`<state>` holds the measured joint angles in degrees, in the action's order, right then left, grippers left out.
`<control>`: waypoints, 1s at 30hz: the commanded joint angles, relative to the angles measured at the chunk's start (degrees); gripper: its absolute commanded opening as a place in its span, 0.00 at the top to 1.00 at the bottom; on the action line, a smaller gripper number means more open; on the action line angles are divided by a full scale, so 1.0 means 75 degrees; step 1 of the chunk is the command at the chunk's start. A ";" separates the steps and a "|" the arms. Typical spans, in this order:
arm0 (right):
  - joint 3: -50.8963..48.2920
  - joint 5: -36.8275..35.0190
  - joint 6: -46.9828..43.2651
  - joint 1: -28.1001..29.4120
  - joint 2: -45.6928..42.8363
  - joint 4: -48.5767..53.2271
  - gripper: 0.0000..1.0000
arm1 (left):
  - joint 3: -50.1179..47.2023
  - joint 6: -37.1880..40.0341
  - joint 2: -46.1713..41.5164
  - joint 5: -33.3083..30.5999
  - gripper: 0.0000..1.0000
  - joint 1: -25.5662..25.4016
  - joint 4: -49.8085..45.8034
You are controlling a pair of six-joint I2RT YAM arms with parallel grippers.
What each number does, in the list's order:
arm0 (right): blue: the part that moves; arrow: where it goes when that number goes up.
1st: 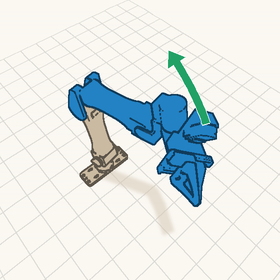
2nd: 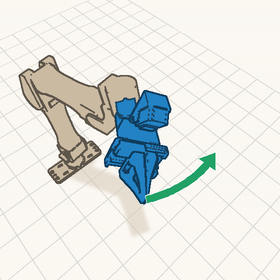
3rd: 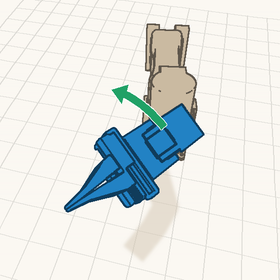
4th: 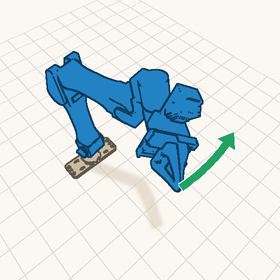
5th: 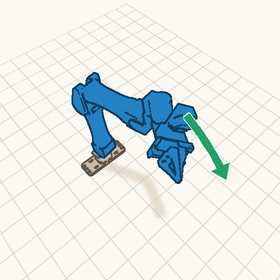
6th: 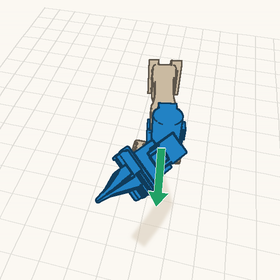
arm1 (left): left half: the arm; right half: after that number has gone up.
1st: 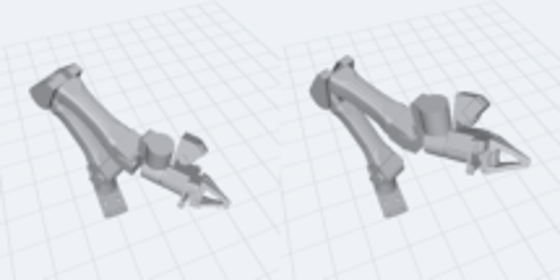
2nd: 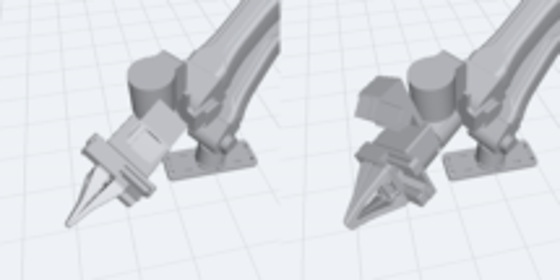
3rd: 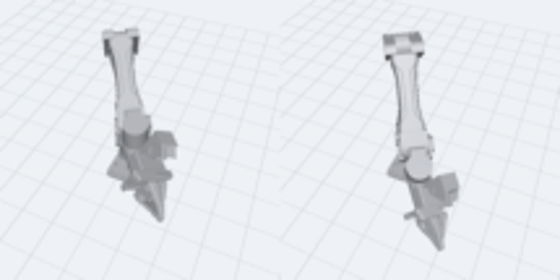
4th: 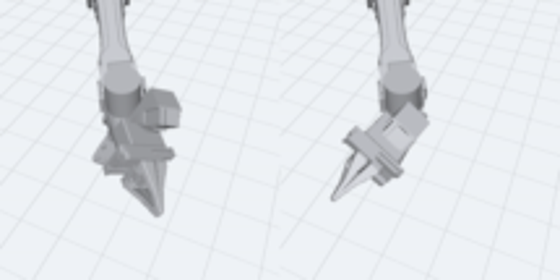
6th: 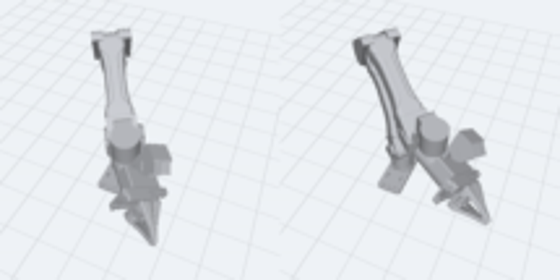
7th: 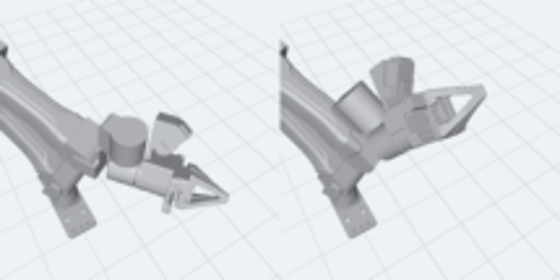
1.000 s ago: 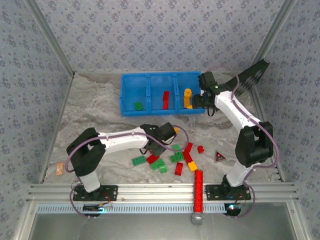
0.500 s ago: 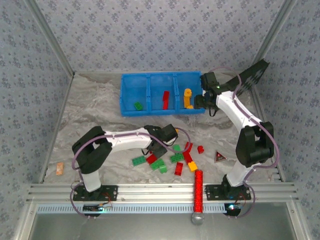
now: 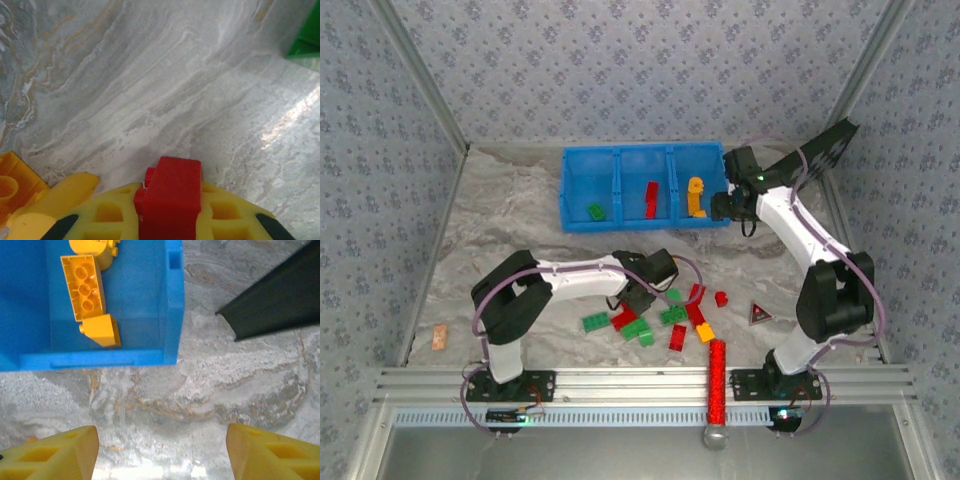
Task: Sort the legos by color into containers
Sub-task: Pick up the lego from the middle-left of the table, then place the lego in the container.
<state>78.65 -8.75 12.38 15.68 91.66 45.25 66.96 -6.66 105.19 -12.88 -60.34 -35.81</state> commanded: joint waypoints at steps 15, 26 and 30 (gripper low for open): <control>-0.3168 0.0776 0.1230 0.2152 -0.2937 -0.0150 0.23 | 0.2712 -0.0123 -0.0435 0.0866 0.94 0.2296 0.1385; -0.3882 0.0540 0.2297 0.3727 -0.3405 -0.0486 0.23 | 0.5405 -0.0902 0.2021 0.0959 0.95 0.3121 0.1512; -0.4116 0.0442 0.2637 0.4010 -0.3469 -0.0514 0.22 | 0.6145 -0.1062 0.2752 0.1062 0.95 0.3205 0.1353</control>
<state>49.17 -3.70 28.47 44.69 66.72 41.34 108.42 -12.75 123.83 -6.61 -36.60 -24.56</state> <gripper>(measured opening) 0.775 0.212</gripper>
